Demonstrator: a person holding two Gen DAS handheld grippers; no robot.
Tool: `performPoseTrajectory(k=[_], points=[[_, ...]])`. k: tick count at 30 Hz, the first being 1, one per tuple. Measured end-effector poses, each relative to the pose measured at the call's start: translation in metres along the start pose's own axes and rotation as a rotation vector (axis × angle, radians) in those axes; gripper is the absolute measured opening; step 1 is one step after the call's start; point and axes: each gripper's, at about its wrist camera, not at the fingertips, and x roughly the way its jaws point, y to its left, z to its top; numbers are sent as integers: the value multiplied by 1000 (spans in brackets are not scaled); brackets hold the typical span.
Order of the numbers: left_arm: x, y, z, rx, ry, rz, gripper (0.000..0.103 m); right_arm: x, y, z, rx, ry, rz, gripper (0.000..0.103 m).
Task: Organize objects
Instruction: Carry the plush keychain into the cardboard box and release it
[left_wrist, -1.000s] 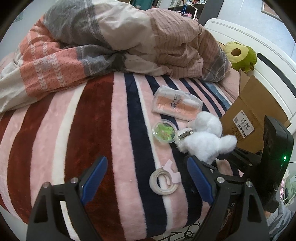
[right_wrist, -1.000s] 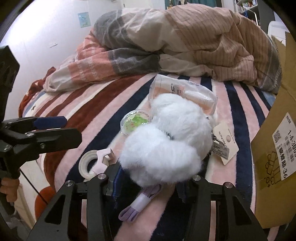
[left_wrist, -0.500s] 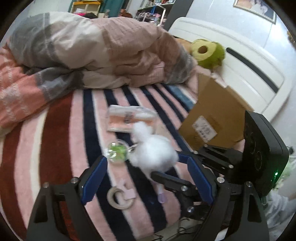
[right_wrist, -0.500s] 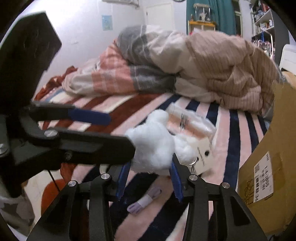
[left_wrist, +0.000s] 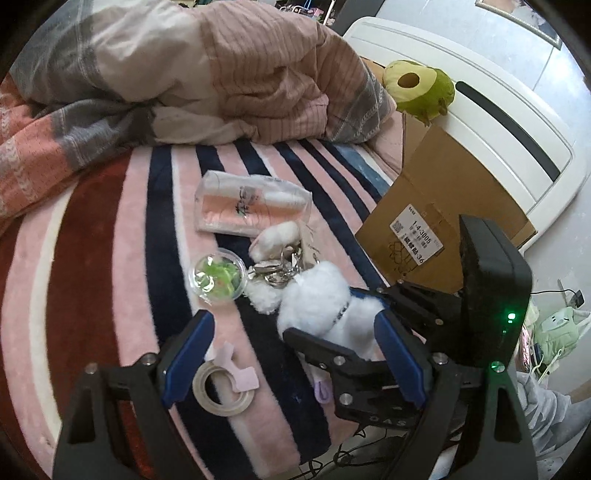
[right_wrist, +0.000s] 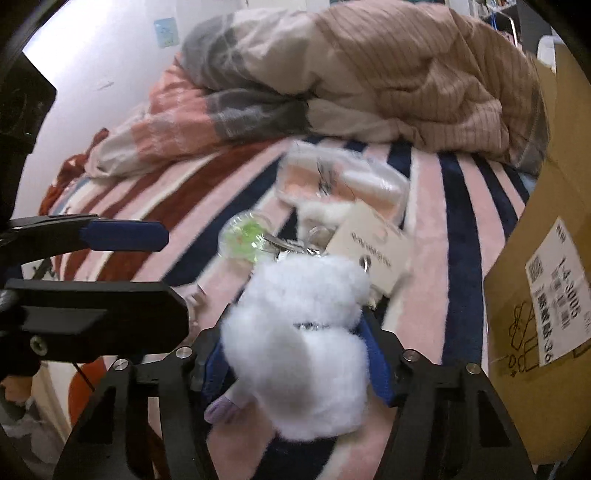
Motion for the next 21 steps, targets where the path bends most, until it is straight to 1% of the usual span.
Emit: performPoseTrajectory(k=[2, 5, 6, 8, 12, 15, 20, 21], points=[[2, 1, -1, -6, 5, 0, 86, -3, -2, -4, 1, 8, -12, 59], [1, 2, -3, -12, 10, 6, 86, -8, -8, -12, 14, 14, -8, 59], [1, 2, -4, -14, 10, 6, 86, -8, -9, -15, 12, 20, -9, 57], [0, 1, -4, -19, 9, 8, 86, -6, -11, -20, 12, 29, 1, 48], [-3, -2, -4, -10, 8, 8, 86, -15, -8, -21, -3, -10, -7, 43], [-7, -9, -2, 8, 2, -9, 86, -28, 0, -17, -39, -56, 12, 43], [-14, -24, 11, 45, -20, -58, 86, -49, 12, -4, -101, -123, 29, 43], [-17, -27, 15, 53, -28, -59, 86, -55, 15, 0, -114, -143, 37, 43]])
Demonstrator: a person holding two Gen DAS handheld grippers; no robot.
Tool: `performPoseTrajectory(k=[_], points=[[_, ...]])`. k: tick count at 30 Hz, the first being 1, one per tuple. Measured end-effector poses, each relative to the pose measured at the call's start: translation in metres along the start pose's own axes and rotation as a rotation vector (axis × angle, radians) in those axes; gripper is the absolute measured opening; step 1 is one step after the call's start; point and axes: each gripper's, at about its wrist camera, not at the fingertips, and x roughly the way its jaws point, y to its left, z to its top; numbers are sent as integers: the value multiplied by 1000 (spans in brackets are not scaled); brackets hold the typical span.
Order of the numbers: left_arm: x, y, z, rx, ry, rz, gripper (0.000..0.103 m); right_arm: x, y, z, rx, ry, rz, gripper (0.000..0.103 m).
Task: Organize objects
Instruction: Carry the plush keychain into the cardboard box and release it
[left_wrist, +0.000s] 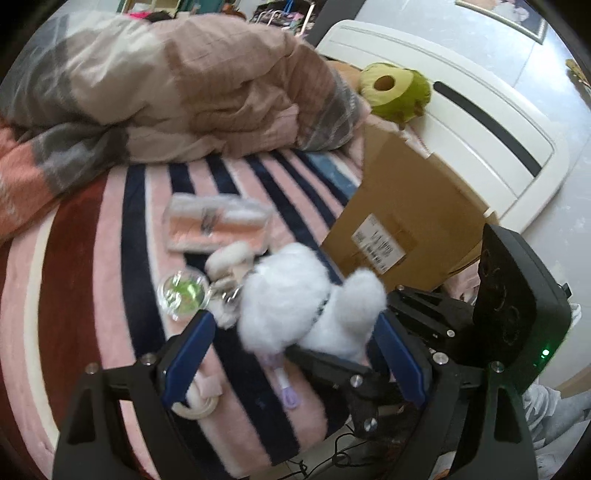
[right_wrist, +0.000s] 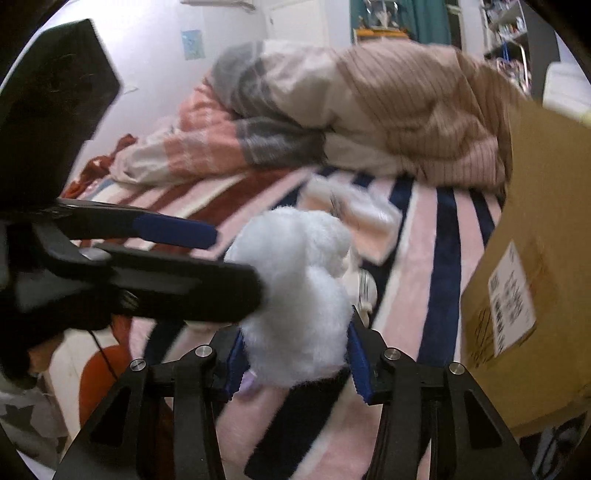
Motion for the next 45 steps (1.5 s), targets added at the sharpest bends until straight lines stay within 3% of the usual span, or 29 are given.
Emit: performPoseTrajectory(k=[5, 7, 14, 21, 27, 31, 37, 45], points=[[-19, -17, 18, 57, -46, 5, 86, -23, 6, 23, -48, -78, 27, 43], [-27, -25, 25, 82, -63, 8, 80, -31, 7, 33, -64, -102, 36, 43], [-52, -67, 60, 188, -117, 105, 76, -65, -6, 66, -59, -165, 31, 43], [-61, -132, 100, 299, -165, 141, 76, -118, -41, 89, -31, -242, -4, 43], [-40, -187, 131, 362, -152, 139, 76, -159, -89, 90, 7, -271, -44, 43], [-5, -220, 143, 397, -88, 153, 76, -170, -127, 80, 52, -241, -44, 43], [51, -235, 145, 376, 28, 159, 76, -154, -176, 58, 104, -127, -29, 43], [86, -223, 139, 287, 110, 115, 76, -138, -187, 45, 78, 18, -28, 43]])
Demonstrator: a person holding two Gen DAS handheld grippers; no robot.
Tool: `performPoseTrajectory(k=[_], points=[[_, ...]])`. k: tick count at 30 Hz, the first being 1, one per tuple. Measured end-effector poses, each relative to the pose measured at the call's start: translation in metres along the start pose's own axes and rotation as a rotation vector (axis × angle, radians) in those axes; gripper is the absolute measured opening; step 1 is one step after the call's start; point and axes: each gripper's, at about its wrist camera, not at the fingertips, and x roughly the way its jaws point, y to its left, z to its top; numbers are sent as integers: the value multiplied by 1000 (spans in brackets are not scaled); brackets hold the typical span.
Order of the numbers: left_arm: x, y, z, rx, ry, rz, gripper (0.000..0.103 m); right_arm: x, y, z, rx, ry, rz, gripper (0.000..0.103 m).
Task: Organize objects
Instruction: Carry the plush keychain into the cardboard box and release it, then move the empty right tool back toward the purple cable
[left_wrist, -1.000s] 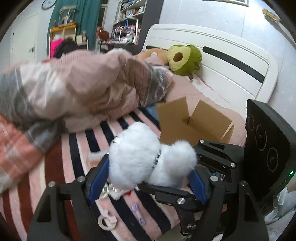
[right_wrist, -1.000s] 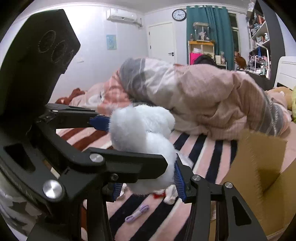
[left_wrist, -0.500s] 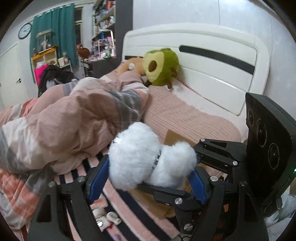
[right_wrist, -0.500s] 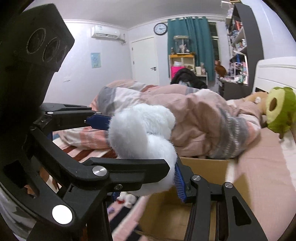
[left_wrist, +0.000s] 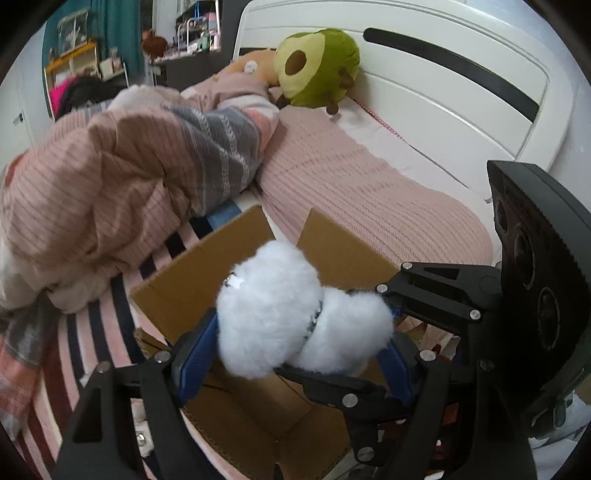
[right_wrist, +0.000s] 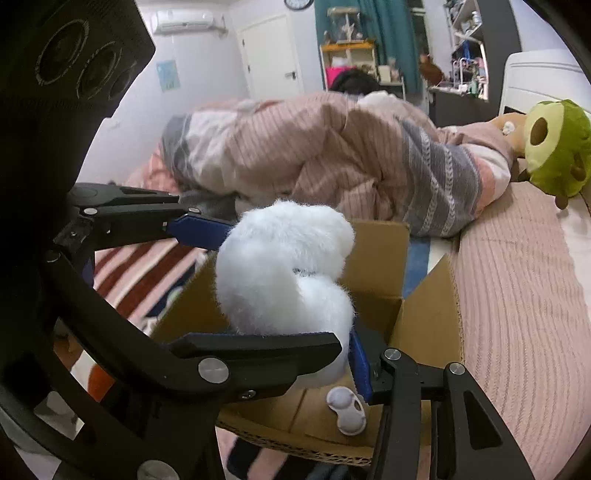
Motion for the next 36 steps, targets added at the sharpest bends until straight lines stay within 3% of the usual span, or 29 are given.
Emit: performPoseTrajectory(k=[7, 11, 13, 17, 22, 27, 30, 34, 36], points=[[8, 12, -5, -37, 31, -27, 76, 18, 1, 2, -30, 95, -12, 47], [8, 16, -1, -45, 46, -40, 80, 24, 0, 1, -17, 124, -9, 60], [2, 17, 1, -41, 36, -17, 82, 22, 0, 1, -8, 124, -10, 60], [-29, 22, -2, -29, -31, 9, 86, 6, 9, 3, -22, 72, -8, 60], [-79, 46, -19, -71, -136, 36, 87, -22, 47, 4, -68, -56, 40, 60], [-121, 86, -63, -138, -219, 98, 87, -26, 103, 0, -93, -130, 156, 60], [-131, 110, -94, -185, -237, 136, 87, -13, 138, -8, -106, -130, 214, 60], [-125, 144, -141, -249, -222, 200, 87, 28, 174, -26, -83, -46, 330, 60], [-116, 159, -164, -286, -198, 222, 87, 54, 185, -39, -54, 8, 325, 60]])
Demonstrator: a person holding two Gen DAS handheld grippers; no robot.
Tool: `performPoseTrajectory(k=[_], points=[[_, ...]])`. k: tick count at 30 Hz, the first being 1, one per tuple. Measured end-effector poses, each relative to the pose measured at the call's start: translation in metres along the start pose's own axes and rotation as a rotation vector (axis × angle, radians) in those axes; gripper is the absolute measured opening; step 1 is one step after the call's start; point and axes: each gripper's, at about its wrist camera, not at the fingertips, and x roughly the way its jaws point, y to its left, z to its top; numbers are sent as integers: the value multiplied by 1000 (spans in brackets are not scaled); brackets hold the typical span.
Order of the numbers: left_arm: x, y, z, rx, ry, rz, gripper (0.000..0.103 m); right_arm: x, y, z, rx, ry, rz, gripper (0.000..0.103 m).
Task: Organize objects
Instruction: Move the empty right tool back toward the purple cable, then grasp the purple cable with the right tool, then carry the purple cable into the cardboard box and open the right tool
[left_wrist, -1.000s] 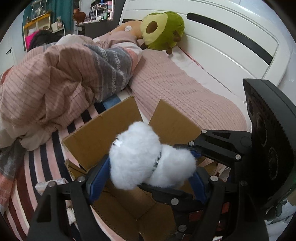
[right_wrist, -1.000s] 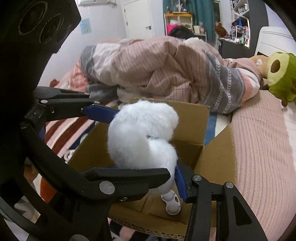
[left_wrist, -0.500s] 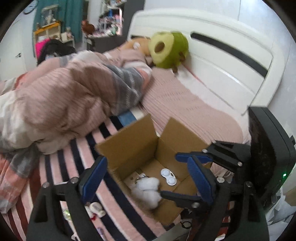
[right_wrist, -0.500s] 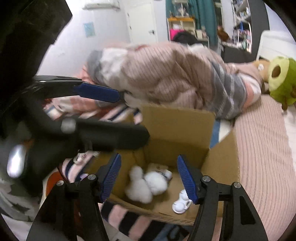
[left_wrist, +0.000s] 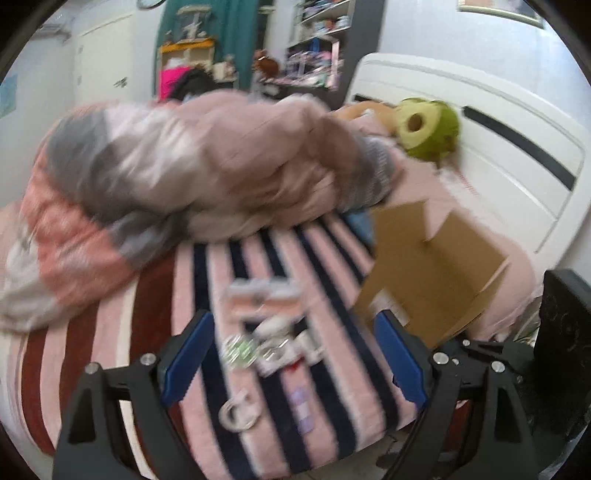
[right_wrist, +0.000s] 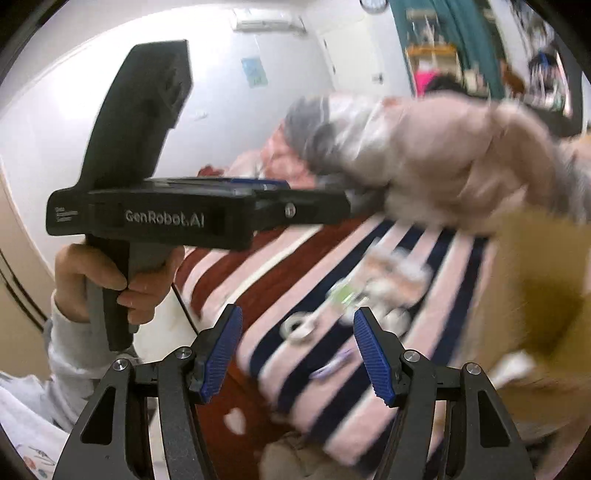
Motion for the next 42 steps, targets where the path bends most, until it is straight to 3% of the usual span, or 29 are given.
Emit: performPoseTrajectory(k=[5, 11, 15, 19, 24, 27, 33, 42], points=[[25, 37, -45, -70, 77, 11, 87, 67, -10, -32, 109, 116, -91, 59], [41, 59, -77, -121, 128, -10, 87, 113, -14, -51, 95, 180, -226, 53], [49, 70, -84, -140, 142, -24, 87, 117, -26, -55, 56, 214, -305, 39], [52, 79, -85, -156, 143, -29, 87, 107, -40, -56, 80, 217, -343, 33], [52, 84, -87, -164, 144, -36, 87, 107, -35, -56, 48, 217, -337, 27], [51, 84, -88, -167, 143, -44, 87, 115, -31, -56, 27, 233, -370, 10], [50, 70, -83, -126, 140, -80, 87, 104, -20, -50, -40, 190, -347, 8], [44, 43, -53, -87, 97, -260, 85, 69, 7, -8, -168, 68, -225, 8]])
